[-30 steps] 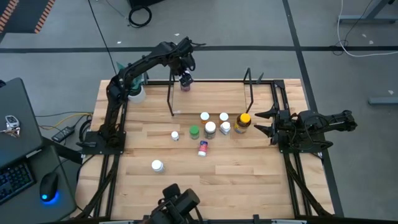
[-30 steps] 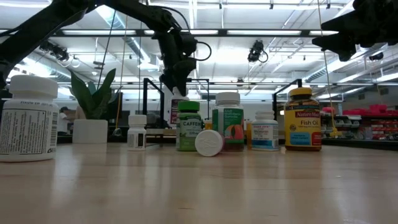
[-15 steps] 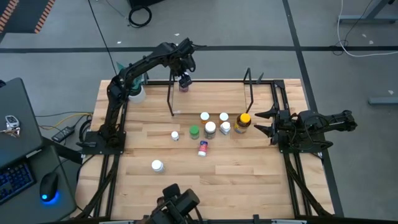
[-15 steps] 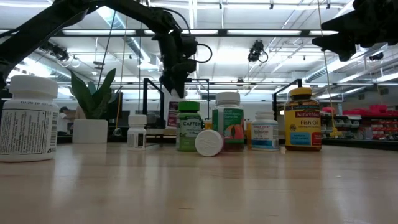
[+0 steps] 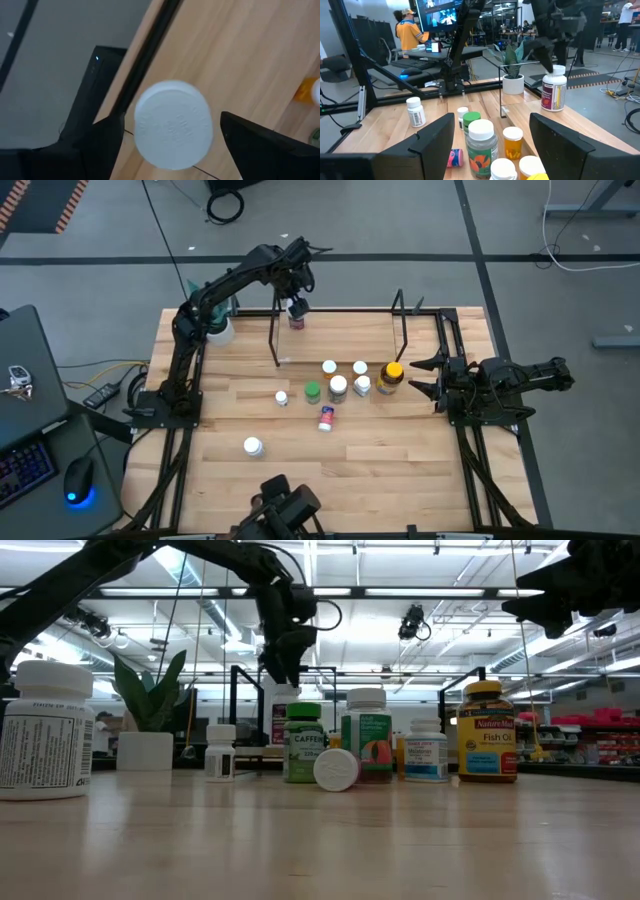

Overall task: Pick and place medicine bottles onto shelf by color
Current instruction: Put the green pill bottle on the shelf

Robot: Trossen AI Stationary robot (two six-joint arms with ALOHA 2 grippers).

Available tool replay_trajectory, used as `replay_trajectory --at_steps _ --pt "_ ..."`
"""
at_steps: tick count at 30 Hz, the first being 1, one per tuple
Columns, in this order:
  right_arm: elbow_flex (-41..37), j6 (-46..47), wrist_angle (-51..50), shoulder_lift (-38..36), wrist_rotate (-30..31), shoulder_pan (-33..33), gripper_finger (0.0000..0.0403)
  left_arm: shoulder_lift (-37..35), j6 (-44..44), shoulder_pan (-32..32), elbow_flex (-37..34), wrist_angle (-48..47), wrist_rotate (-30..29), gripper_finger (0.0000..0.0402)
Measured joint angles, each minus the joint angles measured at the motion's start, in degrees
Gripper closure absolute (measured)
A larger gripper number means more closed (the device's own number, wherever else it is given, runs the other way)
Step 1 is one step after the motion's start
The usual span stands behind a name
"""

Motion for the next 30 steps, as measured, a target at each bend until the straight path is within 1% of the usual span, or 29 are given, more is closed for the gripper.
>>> replay_trajectory --at_steps 6,9,14,18,22,25,30 --pt "0.0 0.0 0.0 0.0 0.0 0.0 0.0137 0.0 0.0 -1.1 4.4 -0.5 0.0 0.0076" --pt "0.0 0.0 0.0 0.0 0.0 0.0 0.0137 -0.5 0.1 -2.7 6.4 -0.8 0.1 0.0077" --pt "0.0 0.0 0.0 0.0 0.0 0.0 0.0137 -4.2 1.5 -7.5 6.8 -1.7 0.7 0.008" --pt "0.0 0.0 0.0 0.0 0.0 0.0 0.0137 -6.3 1.5 -12.4 6.8 -2.6 3.1 0.0098" --pt "0.0 0.0 0.0 0.0 0.0 0.0 0.0137 -6.6 1.5 -17.7 6.8 -5.4 4.4 0.0118" --pt "0.0 0.0 0.0 0.0 0.0 0.0 0.0137 -6.7 1.5 -21.9 3.5 -3.7 5.0 0.0131" --pt "0.0 0.0 0.0 0.0 0.0 0.0 0.0137 -6.8 3.2 -27.6 -5.8 1.5 5.0 0.015"
